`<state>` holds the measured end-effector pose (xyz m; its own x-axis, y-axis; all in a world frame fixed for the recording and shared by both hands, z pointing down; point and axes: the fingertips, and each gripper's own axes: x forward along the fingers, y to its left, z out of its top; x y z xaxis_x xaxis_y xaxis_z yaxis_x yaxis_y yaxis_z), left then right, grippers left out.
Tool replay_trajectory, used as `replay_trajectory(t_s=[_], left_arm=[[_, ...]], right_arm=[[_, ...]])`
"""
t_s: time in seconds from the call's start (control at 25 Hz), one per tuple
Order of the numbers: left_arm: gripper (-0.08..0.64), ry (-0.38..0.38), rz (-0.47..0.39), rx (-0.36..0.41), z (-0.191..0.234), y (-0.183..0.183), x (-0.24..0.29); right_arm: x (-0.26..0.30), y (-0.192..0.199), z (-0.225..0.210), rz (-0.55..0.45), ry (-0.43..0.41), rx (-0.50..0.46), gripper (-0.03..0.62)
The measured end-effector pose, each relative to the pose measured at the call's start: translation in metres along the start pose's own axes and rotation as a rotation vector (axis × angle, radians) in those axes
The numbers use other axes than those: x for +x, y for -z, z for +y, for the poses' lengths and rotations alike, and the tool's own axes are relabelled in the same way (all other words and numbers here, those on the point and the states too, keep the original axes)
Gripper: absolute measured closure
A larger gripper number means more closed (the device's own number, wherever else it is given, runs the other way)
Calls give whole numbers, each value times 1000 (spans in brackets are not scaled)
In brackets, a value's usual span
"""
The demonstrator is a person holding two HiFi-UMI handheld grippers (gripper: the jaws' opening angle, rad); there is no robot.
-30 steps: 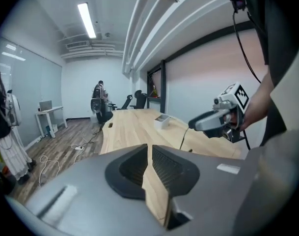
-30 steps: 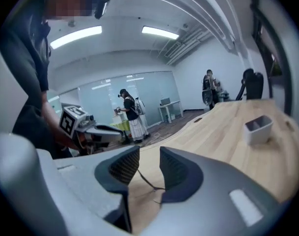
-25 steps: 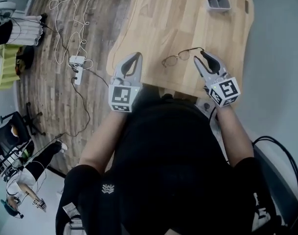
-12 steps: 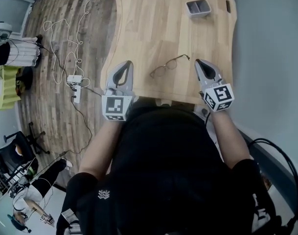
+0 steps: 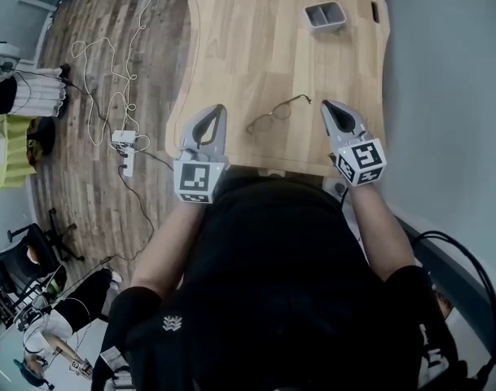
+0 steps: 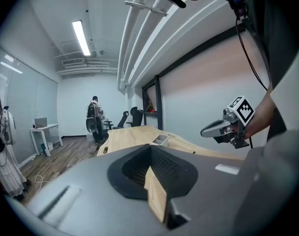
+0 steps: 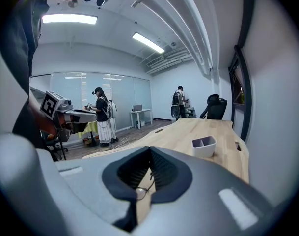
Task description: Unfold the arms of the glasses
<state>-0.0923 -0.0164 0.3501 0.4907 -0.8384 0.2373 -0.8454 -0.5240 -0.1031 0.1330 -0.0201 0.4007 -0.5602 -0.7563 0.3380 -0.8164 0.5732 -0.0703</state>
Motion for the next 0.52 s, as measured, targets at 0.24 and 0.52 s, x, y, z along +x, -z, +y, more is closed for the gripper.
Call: replay_trajectory(t_s=[0.24,0.52], left_arm=[[554,14,-14,17,-6,-4,6],[554,26,-50,24,-12,-18,6]], right_arm=[[0,-7,-4,-6,3,-11,592],[-6,-33,13,-31,-23,-74,592]])
